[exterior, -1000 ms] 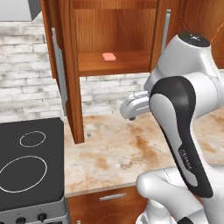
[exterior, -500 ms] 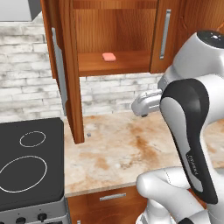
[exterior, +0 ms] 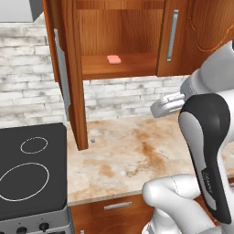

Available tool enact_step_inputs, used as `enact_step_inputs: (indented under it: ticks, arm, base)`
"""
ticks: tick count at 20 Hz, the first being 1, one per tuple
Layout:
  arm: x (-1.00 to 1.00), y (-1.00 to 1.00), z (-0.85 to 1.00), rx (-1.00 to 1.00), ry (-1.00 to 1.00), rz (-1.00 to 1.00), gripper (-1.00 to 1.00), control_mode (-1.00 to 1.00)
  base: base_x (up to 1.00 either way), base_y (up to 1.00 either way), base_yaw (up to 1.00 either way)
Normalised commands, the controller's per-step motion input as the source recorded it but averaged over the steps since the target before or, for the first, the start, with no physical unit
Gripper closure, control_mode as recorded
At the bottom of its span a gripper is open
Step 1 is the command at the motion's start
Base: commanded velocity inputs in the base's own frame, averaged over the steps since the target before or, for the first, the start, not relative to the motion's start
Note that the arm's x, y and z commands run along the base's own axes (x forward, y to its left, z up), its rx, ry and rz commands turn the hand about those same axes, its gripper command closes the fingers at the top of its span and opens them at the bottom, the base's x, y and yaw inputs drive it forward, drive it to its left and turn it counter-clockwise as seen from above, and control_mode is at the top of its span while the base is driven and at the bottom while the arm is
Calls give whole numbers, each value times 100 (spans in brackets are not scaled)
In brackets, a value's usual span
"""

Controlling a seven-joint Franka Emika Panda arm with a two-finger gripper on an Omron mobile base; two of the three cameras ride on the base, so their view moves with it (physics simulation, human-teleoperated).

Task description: Pick the bar soap and dish brush from the cabinet and place them on the counter.

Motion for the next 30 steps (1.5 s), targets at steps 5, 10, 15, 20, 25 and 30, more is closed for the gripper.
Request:
enact_step_inputs:
  ticks: [5,10,15,20,25,30]
  arm:
    - [11,-25,15,1,-10,-6,-100,-100]
    - [14,-19,19,1,7,-5,-100,-100]
    - [3,-2,29,0,6,0,-100,-100]
    - [-3,0,25,0,-3,2,-100,-100]
    - [-1,-5,8,2,-2,0,-100,-100]
    - [26,-12,-1,4,-4,-8,-100,-100]
  base:
    - [0,0,0]
    - [0,0,0]
    - [0,0,0]
    - [0,0,0]
    - [0,0,0]
    - [0,0,0]
